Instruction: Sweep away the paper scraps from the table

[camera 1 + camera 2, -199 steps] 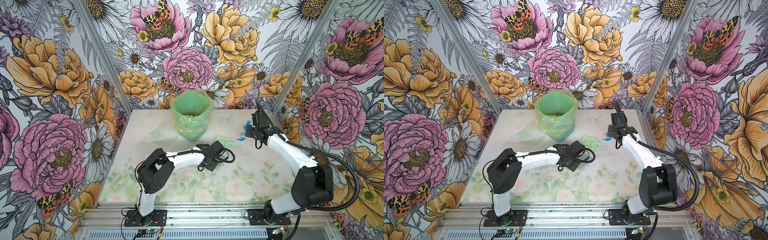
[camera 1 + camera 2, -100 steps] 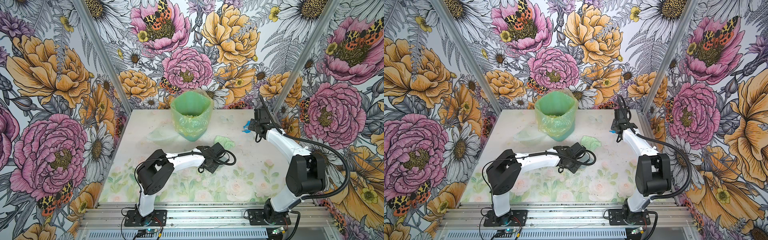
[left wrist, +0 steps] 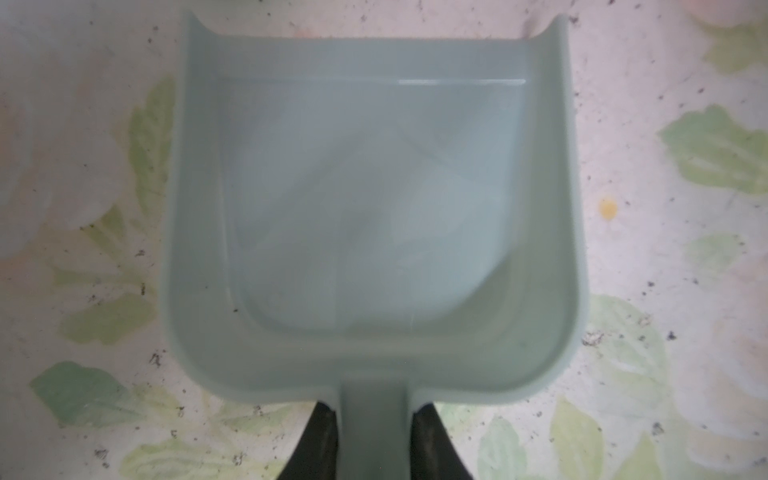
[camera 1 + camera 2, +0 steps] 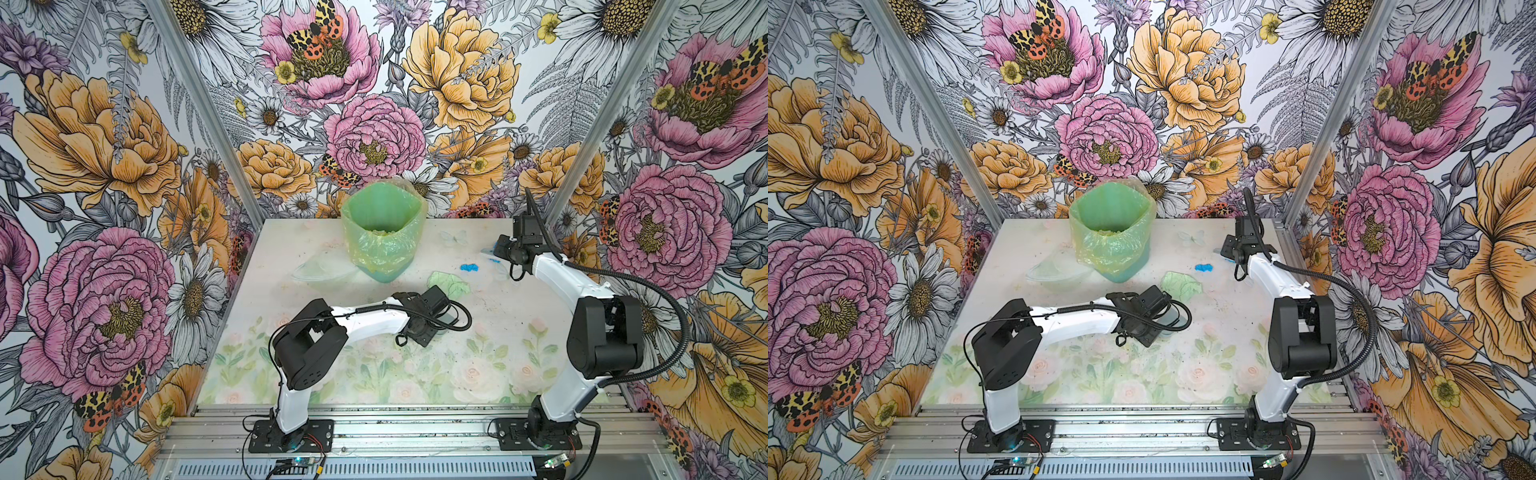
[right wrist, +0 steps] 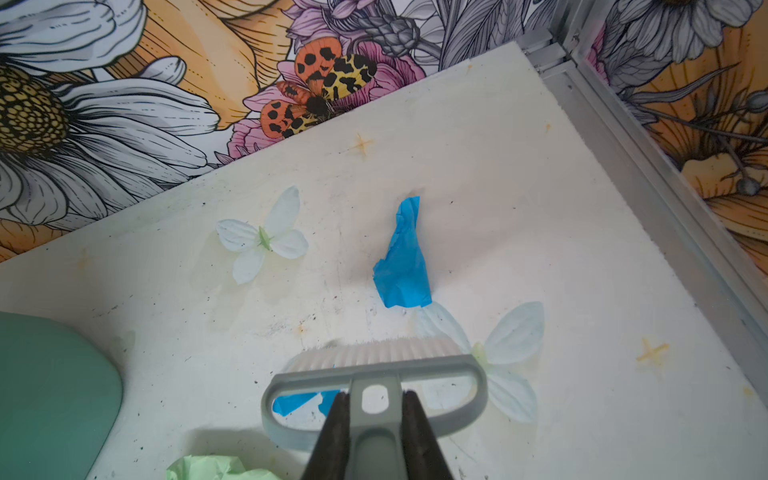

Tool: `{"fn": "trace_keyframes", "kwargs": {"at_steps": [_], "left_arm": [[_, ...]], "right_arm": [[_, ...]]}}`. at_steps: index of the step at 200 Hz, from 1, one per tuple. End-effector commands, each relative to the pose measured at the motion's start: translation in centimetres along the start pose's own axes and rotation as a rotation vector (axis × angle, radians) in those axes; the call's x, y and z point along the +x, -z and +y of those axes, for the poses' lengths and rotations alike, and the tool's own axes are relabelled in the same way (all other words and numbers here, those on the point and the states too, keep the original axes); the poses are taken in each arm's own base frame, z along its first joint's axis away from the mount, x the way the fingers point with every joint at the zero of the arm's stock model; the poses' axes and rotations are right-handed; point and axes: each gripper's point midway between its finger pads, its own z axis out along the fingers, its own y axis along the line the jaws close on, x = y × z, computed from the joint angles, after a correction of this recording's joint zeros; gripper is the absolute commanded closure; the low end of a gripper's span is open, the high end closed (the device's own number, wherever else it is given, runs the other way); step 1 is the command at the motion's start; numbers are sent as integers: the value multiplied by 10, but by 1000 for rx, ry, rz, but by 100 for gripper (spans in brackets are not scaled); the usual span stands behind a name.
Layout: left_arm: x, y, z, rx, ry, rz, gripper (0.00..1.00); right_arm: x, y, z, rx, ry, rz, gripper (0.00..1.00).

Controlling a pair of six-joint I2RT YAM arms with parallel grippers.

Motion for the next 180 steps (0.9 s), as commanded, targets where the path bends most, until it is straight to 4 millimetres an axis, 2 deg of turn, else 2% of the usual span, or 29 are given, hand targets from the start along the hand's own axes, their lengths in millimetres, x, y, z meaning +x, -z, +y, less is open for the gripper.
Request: {"fn": "trace_keyframes", "kwargs": {"at_steps": [1, 35, 88, 110, 136, 159, 180], "left_arm": [[-11, 15, -2, 13, -4, -57, 87], [-10, 13, -2, 10, -8, -53, 87], [-12, 11, -3, 16, 0, -60, 87], [-13, 11, -1, 17, 9, -67, 87], [-13, 10, 1, 20, 21, -69, 87], [-10, 8, 2, 16, 29, -65, 87], [-9, 7, 2, 17, 35, -64, 87]], "right_arm": [[-17, 0, 1, 0, -28, -43, 100], [-9, 5, 6, -38, -23, -24, 100], [11, 38, 24, -137, -46, -7, 100], [25, 53, 39, -189, -55, 15, 100], [42, 64, 65, -228, -10, 44, 100], [56, 64, 85, -248, 11, 69, 100], [66, 56, 100, -256, 43, 97, 100]]}}
